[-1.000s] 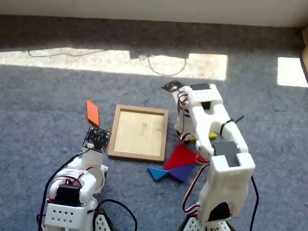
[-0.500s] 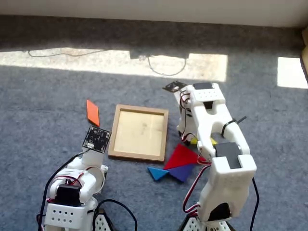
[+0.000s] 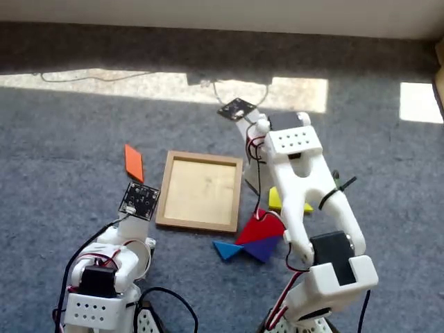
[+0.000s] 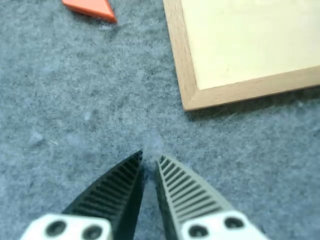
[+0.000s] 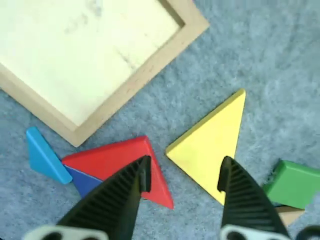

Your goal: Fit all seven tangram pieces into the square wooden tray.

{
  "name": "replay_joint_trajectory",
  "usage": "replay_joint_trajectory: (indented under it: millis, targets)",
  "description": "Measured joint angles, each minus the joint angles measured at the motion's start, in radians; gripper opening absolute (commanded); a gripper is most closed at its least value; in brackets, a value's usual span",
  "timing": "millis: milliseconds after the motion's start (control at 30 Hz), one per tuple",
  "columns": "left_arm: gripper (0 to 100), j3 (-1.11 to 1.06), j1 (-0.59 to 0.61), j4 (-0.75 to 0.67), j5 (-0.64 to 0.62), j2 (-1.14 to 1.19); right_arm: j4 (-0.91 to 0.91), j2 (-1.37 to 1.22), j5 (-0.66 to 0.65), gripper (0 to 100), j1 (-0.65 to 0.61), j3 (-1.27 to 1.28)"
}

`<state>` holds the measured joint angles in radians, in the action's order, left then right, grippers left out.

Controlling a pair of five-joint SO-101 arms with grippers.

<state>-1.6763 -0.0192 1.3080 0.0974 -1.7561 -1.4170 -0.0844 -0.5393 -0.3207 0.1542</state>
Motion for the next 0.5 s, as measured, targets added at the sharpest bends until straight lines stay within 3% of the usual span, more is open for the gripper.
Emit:
replay_joint_trajectory:
  millis: [133,500]
  targets:
    - [1,0.0,0.0,0.0,0.0,0.0,0.037,0.0,0.017,34.3,0.041,0.048]
    - [1,0.0,0.0,0.0,0.0,0.0,0.124,-0.213,0.041,34.6,0.055,0.117]
